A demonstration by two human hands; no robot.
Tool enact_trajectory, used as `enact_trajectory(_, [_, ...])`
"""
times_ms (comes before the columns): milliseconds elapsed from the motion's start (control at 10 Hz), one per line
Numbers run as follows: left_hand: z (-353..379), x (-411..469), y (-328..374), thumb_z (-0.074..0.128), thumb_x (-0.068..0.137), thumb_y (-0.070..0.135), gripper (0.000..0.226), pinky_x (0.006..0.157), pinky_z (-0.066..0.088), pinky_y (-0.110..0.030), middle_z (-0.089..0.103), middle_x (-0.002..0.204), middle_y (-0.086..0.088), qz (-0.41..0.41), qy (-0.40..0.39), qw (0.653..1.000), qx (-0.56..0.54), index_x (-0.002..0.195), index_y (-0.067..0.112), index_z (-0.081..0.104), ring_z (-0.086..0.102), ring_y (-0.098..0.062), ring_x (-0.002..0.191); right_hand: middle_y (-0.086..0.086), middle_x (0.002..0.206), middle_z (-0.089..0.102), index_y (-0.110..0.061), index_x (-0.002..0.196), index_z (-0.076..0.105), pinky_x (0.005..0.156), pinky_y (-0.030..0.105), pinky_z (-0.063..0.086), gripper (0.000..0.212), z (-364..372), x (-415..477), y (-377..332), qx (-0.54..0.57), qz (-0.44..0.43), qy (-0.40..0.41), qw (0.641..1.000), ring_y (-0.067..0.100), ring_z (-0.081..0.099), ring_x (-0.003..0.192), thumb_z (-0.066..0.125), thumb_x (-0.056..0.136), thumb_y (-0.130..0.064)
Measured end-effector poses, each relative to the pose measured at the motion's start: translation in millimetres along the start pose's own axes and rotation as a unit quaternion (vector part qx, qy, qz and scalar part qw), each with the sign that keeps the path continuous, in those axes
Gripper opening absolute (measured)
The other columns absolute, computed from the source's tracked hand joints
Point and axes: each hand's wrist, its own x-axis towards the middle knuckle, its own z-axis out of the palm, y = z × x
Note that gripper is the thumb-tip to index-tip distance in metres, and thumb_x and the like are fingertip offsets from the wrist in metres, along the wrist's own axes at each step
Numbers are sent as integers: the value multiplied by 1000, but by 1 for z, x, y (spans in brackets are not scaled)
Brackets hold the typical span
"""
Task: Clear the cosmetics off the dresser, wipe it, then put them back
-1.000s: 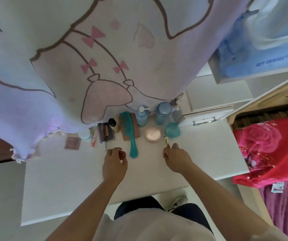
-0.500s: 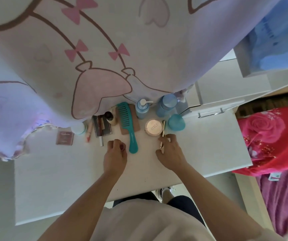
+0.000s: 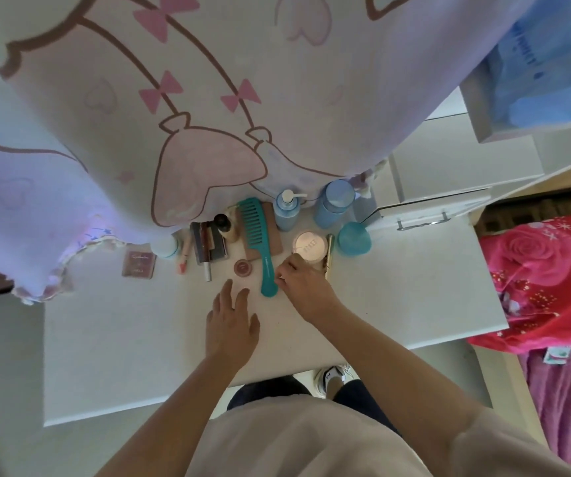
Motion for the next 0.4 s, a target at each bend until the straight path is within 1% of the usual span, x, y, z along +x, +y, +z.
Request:
enact_trajectory(100, [6, -10, -11, 38, 100, 40, 56, 116, 28, -39, 10, 163, -6, 24, -94, 993, 66, 150, 19, 29, 12, -23, 149, 8, 118, 53, -10, 114, 59, 85, 37, 54, 18, 13, 18, 0, -6, 25, -26, 999, 24, 58, 102, 58, 97, -17])
enact_trajectory(200, [-1, -7, -17, 36, 99, 43, 60, 118, 26, -41, 3, 164, -4, 43, -137, 986, 87, 153, 19, 25, 3, -22, 151, 9, 131, 49, -10, 129, 53, 92, 39, 53, 39, 11, 19, -10, 33, 59, -33, 997, 26, 58, 110, 61, 91, -7])
enact_trajectory(300, [-8, -3, -16, 36, 98, 47, 62, 118, 27, -43, 4, 164, -6, 41, -163, 979, 116, 152, 19, 27, 6, -23, 151, 10, 136, 49, -10, 131, 52, 98, 38, 49, 37, -1, 1, -16, 89, 55, 2, 995, 28, 54, 119, 55, 93, -10])
enact_trajectory(400, [-8, -6, -4, 37, 96, 48, 62, 116, 30, -43, 7, 163, -8, 53, -188, 973, 120, 149, 18, 32, 10, -24, 150, 5, 137, 51, -15, 132, 54, 92, 37, 50, 35, -28, -33, -17, 118, 75, 28, 990, 26, 58, 115, 52, 98, -23])
